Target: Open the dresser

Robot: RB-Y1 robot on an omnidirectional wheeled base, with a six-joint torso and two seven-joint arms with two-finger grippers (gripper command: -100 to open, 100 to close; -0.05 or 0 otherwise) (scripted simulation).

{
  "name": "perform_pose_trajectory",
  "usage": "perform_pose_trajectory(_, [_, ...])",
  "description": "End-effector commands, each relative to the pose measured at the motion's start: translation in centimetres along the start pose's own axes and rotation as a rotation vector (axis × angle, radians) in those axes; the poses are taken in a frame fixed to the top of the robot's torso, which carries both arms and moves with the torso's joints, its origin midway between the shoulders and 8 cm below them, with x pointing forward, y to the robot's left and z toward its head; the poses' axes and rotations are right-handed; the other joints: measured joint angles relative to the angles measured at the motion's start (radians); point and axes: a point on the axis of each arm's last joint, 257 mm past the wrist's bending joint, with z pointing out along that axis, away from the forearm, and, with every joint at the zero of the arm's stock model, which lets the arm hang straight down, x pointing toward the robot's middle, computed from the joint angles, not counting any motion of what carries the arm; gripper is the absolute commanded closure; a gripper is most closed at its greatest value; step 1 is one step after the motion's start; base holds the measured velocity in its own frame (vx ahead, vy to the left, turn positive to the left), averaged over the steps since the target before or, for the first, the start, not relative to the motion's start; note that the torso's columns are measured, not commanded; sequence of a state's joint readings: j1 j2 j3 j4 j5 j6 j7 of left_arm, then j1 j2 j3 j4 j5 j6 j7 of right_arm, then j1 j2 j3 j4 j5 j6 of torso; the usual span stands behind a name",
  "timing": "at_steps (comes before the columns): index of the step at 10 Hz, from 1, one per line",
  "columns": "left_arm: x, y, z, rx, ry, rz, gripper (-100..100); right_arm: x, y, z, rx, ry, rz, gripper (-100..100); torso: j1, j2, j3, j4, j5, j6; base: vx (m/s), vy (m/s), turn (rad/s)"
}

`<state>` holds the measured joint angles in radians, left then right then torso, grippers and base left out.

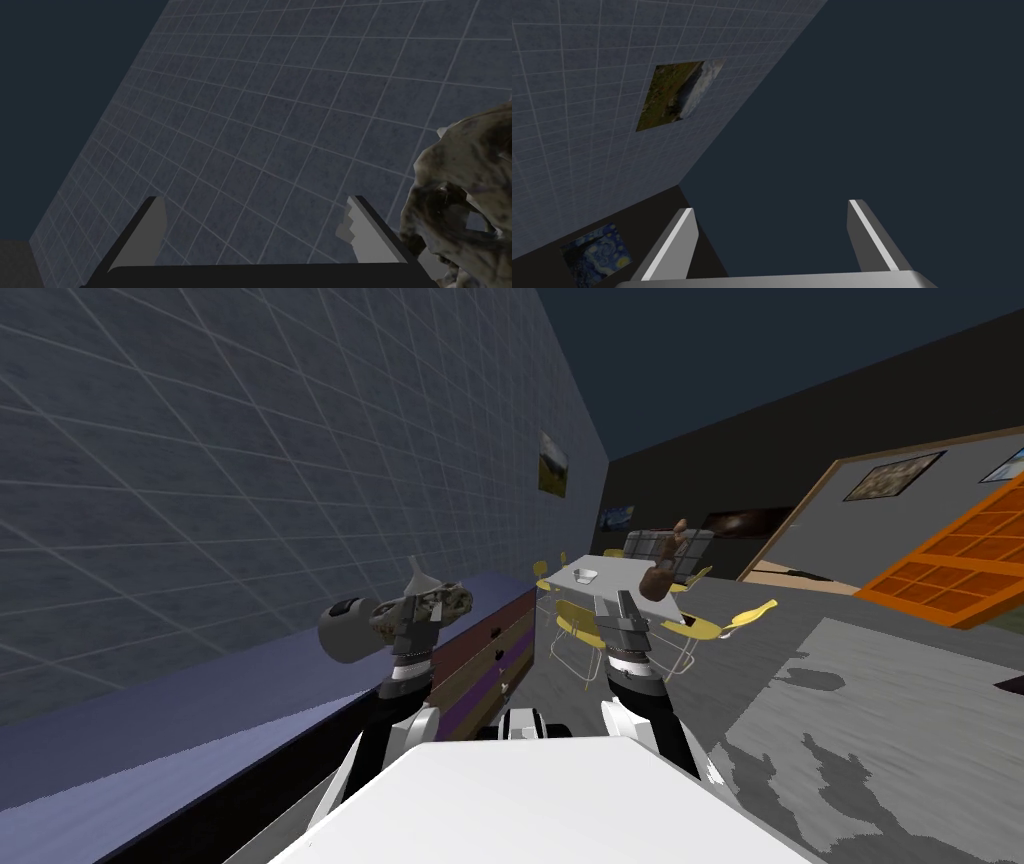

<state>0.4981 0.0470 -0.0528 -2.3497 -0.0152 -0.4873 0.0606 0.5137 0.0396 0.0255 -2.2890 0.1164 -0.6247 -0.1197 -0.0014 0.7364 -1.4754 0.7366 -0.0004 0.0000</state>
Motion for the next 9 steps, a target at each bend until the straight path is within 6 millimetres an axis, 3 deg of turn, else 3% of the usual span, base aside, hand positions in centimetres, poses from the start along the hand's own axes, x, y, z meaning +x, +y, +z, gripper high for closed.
perform_pose_trajectory(1, [0.2,2.1,-0.4,-0.046,0.045,0.012,-100,0.0,0.0,0.0,0.0,0.0,0.0,0,0.0,0.001,-0.001,0.001,0.0,0.0,0.016,-0.064,0.042])
perform_pose_trajectory(9, [-2.0,10.1,-3.0,-0.221,0.048,0.013,-100,0.0,0.0,0.0,0.0,0.0,0.0,0,0.002,0.002,-0.001,0.001,0.0,0.0,0.028,-0.089,0.057])
